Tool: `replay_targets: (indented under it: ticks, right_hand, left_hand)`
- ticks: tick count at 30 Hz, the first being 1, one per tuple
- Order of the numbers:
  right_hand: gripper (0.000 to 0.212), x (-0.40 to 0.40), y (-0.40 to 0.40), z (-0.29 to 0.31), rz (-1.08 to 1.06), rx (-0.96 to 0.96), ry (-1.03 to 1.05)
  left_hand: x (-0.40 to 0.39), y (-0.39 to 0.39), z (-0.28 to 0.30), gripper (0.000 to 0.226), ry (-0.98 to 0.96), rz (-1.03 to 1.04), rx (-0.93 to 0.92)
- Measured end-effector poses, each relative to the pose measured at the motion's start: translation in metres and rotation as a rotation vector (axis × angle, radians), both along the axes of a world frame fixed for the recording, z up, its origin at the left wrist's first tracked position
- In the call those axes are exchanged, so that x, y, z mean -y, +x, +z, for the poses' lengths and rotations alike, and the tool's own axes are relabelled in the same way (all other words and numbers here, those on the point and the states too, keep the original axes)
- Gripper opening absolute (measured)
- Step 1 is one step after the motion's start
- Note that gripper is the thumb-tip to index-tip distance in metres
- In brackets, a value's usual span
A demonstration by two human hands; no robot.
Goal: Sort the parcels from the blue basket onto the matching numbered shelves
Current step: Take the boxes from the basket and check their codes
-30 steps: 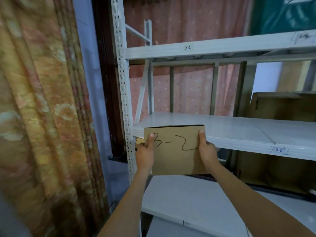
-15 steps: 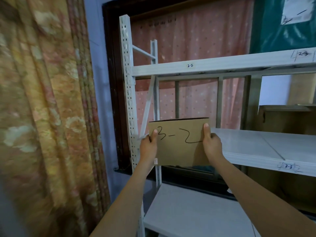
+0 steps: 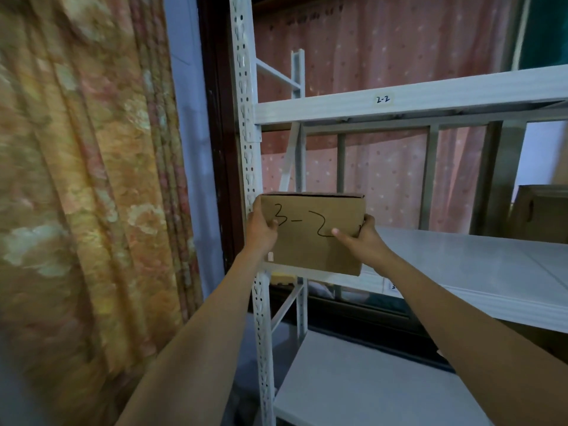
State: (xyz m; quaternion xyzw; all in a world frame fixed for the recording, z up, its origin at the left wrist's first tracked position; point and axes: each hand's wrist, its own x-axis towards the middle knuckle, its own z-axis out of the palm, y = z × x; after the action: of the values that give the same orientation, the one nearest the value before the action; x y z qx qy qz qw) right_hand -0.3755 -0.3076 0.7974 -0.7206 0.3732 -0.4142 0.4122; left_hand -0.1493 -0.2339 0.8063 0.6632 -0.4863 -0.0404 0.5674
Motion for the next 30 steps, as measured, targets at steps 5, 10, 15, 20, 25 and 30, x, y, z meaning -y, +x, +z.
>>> replay_targets:
  ticks: [5,10,15,20,25,30]
  right_hand:
    - [0.082,0.041,0.021,-0.012,0.03,-0.038,-0.011]
    - [0.082,0.075,0.037,-0.017,0.026,-0.008,-0.02]
    - [0.082,0.097,0.044,-0.025,0.021,-0.035,-0.045]
    - [0.081,0.099,0.052,-0.036,0.01,-0.038,-0.055]
    - [0.085,0.102,0.053,-0.038,0.008,-0.053,-0.057]
    - [0.117,0.09,0.055,-0.043,-0.05,-0.014,-0.082]
  left_hand:
    - [0.032,0.023,0.001,0.071,0.086,0.033,0.055]
    - [0.057,0.033,-0.001,0.086,0.122,0.077,0.168]
    - [0.073,0.037,-0.007,0.086,0.158,0.138,0.257]
    - [0.083,0.041,-0.012,0.084,0.177,0.197,0.291]
    - [0.082,0.042,-0.013,0.09,0.206,0.164,0.245]
    - [0.059,0.036,-0.02,0.09,0.221,0.124,0.164]
